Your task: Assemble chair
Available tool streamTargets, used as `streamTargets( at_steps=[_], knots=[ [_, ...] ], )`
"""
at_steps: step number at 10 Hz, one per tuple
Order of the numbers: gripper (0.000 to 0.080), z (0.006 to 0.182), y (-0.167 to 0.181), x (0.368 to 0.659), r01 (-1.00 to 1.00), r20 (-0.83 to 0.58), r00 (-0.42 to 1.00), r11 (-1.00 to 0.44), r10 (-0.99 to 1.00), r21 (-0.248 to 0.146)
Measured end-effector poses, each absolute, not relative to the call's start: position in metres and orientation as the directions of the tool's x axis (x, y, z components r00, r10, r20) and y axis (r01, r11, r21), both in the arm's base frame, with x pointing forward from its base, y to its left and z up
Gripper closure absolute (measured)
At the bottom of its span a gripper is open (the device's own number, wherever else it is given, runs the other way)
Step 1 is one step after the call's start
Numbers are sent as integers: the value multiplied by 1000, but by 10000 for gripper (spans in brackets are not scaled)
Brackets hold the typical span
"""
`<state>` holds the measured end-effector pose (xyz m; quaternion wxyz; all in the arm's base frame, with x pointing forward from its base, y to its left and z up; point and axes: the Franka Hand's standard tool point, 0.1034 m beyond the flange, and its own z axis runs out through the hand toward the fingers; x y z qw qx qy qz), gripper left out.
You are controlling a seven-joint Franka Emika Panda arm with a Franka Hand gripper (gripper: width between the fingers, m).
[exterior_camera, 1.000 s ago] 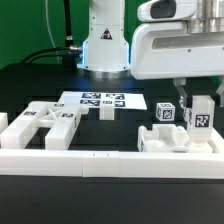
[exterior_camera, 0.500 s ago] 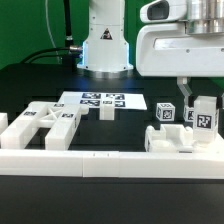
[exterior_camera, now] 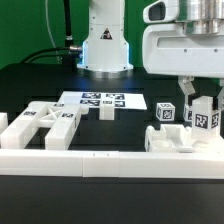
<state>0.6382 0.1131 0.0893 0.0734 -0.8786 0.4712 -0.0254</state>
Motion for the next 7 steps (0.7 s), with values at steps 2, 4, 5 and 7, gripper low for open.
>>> streamTargets(
  at_steps=[2,4,5,7],
  knots=[
    [512,89,115,639,-901,-55,417,-404,-907,-159],
    [439,89,115,640,-925,-65,359,-345,-931,-162],
    [439,89,116,640,-915,-61,381,-368,-922,-164],
    [257,89,116,640,-884,-49,449,-435,-892,-168]
  ],
)
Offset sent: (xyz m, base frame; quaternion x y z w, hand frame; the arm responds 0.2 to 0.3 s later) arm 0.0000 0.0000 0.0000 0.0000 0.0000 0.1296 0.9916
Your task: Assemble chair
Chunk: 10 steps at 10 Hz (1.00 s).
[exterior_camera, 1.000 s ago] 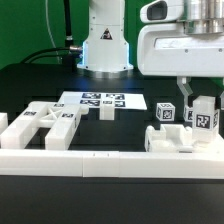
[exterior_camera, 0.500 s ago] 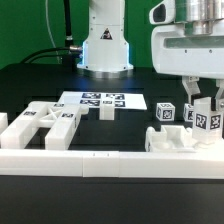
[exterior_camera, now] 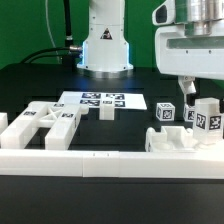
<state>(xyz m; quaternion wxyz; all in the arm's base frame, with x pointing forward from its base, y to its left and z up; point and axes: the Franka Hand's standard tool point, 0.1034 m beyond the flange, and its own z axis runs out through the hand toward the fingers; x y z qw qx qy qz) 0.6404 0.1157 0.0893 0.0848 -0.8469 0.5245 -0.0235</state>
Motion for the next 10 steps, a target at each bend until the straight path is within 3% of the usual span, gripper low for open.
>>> streamTargets(
  at_steps=[1,2,8,10],
  knots=[
    [169,90,116,641,-868,-43,479,-466,-877,-170],
    [156,90,116,641,-831,-31,542,-529,-840,-172],
    [151,91,123,640,-402,67,907,-901,-417,-162],
    [151,91,126,640,-178,102,976,-975,-192,-137]
  ],
)
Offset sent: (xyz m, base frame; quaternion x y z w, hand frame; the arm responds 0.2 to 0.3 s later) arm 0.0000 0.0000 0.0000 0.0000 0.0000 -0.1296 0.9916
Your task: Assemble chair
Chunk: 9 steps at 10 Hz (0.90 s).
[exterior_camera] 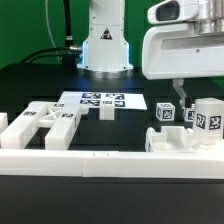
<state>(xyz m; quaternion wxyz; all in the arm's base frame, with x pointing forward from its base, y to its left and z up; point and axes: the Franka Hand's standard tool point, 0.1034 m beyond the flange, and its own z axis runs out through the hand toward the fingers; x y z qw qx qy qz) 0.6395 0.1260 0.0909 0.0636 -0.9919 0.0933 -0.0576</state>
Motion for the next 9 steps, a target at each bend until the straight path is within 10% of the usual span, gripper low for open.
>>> streamTargets(
  at_steps=[7,9],
  knots=[
    [151,86,120,638,240,159,959,-971,232,-27],
    [286,85,114,638,293,159,945,-956,286,-18]
  ],
)
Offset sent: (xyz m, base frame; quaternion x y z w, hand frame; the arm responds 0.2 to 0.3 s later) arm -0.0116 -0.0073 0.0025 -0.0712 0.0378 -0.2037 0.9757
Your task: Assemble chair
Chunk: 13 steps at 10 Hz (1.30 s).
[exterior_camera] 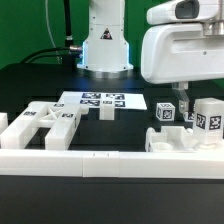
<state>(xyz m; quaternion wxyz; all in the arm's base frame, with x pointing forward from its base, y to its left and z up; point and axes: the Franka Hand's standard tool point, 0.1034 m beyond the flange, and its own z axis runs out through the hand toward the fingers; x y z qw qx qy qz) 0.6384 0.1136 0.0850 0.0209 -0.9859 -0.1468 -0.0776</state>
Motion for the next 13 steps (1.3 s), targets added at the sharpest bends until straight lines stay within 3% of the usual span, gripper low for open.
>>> streamTargets(
  at_steps=[1,2,8,13],
  knots=[
    [425,85,114,638,294,159,945,-956,287,-19],
    [514,85,114,638,287,159,947,-958,280,-20],
    [514,85,116,638,-1,144,989,-997,-11,-73],
    [514,83,120,637,-564,82,811,-811,-580,-158]
  ],
)
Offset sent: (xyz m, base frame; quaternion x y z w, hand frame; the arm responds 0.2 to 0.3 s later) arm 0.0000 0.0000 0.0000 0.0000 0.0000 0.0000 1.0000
